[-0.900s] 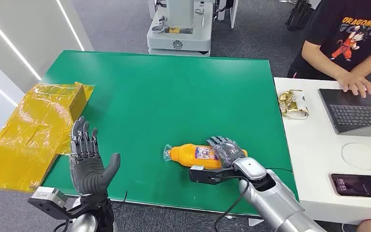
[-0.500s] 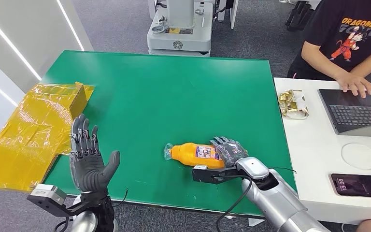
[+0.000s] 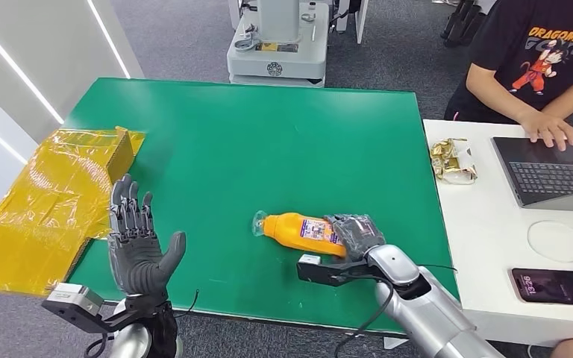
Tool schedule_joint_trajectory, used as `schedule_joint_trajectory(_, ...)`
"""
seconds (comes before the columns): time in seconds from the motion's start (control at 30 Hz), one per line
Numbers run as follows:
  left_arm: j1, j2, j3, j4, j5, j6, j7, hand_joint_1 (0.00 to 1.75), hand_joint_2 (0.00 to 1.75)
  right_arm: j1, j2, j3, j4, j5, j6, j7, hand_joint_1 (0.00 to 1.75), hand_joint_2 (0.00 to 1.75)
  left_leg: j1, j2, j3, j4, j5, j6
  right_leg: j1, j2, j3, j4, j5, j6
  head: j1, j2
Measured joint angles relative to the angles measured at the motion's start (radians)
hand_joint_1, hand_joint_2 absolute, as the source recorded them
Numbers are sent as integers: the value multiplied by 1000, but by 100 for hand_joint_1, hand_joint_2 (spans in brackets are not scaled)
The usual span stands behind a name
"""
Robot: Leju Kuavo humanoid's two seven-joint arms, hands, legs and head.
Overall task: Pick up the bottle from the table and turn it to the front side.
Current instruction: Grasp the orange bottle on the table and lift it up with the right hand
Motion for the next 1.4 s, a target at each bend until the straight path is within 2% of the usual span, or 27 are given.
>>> schedule_joint_trajectory(0.17, -1, -6, 0, 2, 5, -5, 8, 0, 175, 50, 14, -36, -74, 28, -125, 30, 175, 175, 0, 0, 0, 0, 0, 0, 0, 0, 0, 0, 0, 0, 0, 0)
schedule_joint_trajectory(0.43, 3, -7, 0, 17, -6, -22, 50, 0, 175, 154, 32, -109, -191, 38, -152, 53, 175, 175, 0, -1, -1, 0, 0, 0, 0, -1, 0, 0, -1, 1, 0, 0)
schedule_joint_trajectory(0.6, 3, -7, -8, 27, -8, -26, 61, 0, 175, 233, 56, -172, -278, 36, -295, 50, 175, 175, 0, -1, -1, 0, 0, 0, 0, -1, 0, 0, -1, 1, 0, 0)
schedule_joint_trajectory(0.73, -1, -7, -16, 35, -11, -19, 72, 0, 175, 298, 69, -213, -355, 22, -378, 10, 175, 175, 0, -1, -1, 0, -1, 0, 0, -1, -1, 0, -1, 1, 0, 0)
schedule_joint_trajectory(0.93, -30, -5, -39, 61, 5, -19, 101, 0, 175, 365, 92, -242, -433, -8, -515, -124, 175, 175, 0, -1, -1, 0, -1, 0, 0, -1, -1, 0, -1, 1, 0, 0)
schedule_joint_trajectory(1.13, -62, 5, -69, 95, 38, -43, 106, 0, 175, 382, 106, -243, -451, -52, -519, -208, 175, 175, 0, 0, -1, 0, -1, 0, 0, 0, -1, 0, -1, 1, 0, 0)
schedule_joint_trajectory(1.27, -84, 19, -91, 117, 57, -55, 106, 0, 175, 370, 121, -232, -440, -92, -482, -278, 175, 175, 0, 0, -1, 0, -1, 0, 0, 0, -1, 0, -1, 1, 0, 0)
schedule_joint_trajectory(1.4, -98, 31, -106, 130, 63, -63, 106, 0, 175, 347, 141, -211, -413, -115, -416, -293, 175, 175, 0, 0, -1, 0, -1, -1, 0, 0, -1, 0, -1, 1, 0, 0)
